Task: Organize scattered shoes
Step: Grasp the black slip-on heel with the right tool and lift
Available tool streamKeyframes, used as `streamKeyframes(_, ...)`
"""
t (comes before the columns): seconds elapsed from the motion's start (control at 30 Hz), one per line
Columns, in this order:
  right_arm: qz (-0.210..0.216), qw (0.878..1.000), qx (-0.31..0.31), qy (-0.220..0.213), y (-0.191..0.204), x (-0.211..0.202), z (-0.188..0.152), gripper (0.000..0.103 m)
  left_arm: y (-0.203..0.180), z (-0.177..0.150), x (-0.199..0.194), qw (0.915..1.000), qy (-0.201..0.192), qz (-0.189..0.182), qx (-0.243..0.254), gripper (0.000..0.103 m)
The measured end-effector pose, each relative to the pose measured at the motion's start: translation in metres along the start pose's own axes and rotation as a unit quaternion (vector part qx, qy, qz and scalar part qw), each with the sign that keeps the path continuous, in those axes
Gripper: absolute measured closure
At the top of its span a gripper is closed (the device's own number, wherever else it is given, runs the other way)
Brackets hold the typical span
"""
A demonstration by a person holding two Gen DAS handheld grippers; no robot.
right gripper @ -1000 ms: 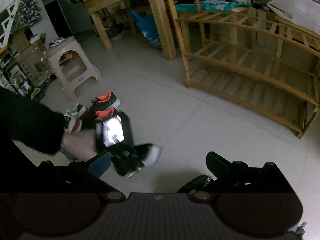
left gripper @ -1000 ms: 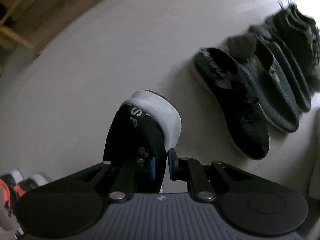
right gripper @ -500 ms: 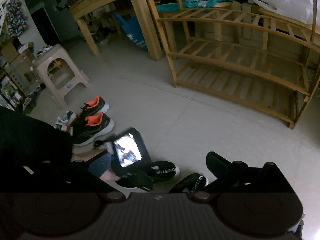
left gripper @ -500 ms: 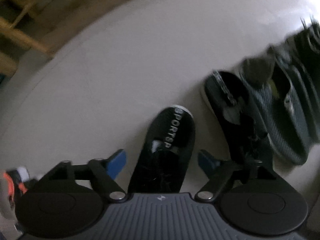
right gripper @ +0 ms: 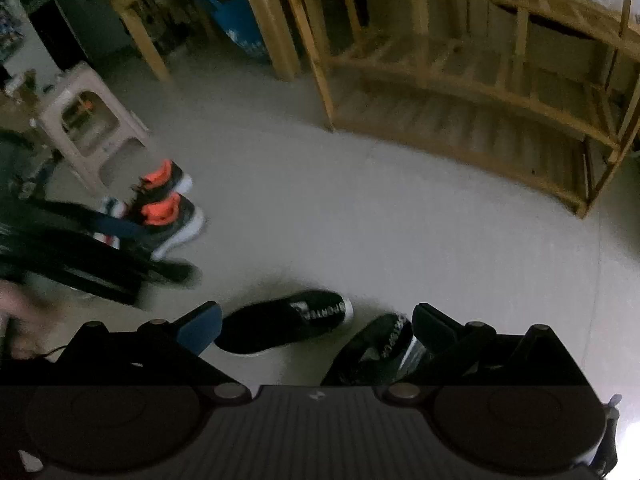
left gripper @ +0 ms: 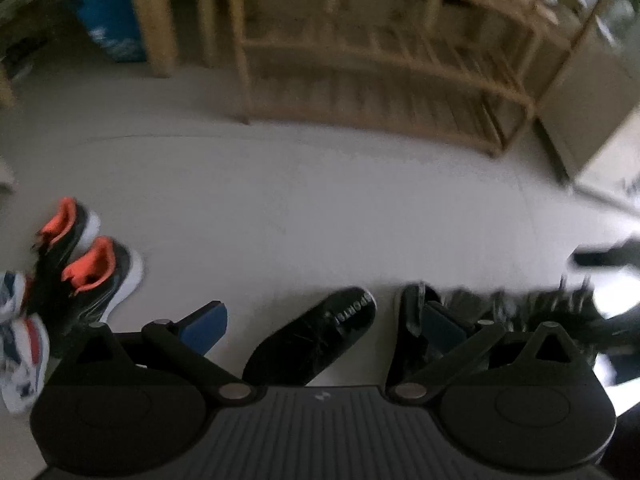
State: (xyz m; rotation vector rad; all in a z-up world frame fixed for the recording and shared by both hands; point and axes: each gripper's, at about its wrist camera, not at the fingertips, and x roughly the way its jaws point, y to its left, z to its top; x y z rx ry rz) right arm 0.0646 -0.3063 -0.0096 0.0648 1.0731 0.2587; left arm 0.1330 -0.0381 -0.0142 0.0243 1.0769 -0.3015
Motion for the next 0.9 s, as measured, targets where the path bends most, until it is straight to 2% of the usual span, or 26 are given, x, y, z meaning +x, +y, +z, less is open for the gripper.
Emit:
streamKeyframes(0.13, -0.028, 0.998, -0.041, 0.027, 0.015, 0.035, -0.005, 0.0, 0.028, -0.004, -0.022, 0.9981, -0.022, -0.008, -0.057, 0.0)
streamKeyframes(0.3, -0.056, 0.991, -0.108, 0.049, 0.037, 0.086, -0.002, 0.0, 0.054, 0.005, -0.02, 0.9932, 0.02, -0.048, -0.105, 0.0)
streamKeyframes(0.47, -0.057, 0.989, -0.106, 0.084, 0.039, 0.134, 0.005, 0.0, 0.063, 0.008, -0.027, 0.9878, 0.026, -0.07, -0.137, 0.0)
streamKeyframes(0.57, -0.074, 0.987, -0.105, 0.1, 0.038, 0.167, 0.009, 0.0, 0.067, 0.008, -0.034, 0.9836, 0.024, -0.09, -0.155, 0.0)
streamKeyframes(0.63, -0.09, 0.984, -0.106, 0.112, 0.036, 0.194, 0.012, 0.0, 0.068, 0.011, -0.04, 0.9823, 0.021, -0.099, -0.158, 0.0)
streamKeyframes(0.9, -0.101, 0.977, -0.082, 0.169, 0.03, 0.264, 0.012, 0.0, 0.077, 0.021, -0.054, 0.9761, 0.008, -0.121, -0.18, 0.0)
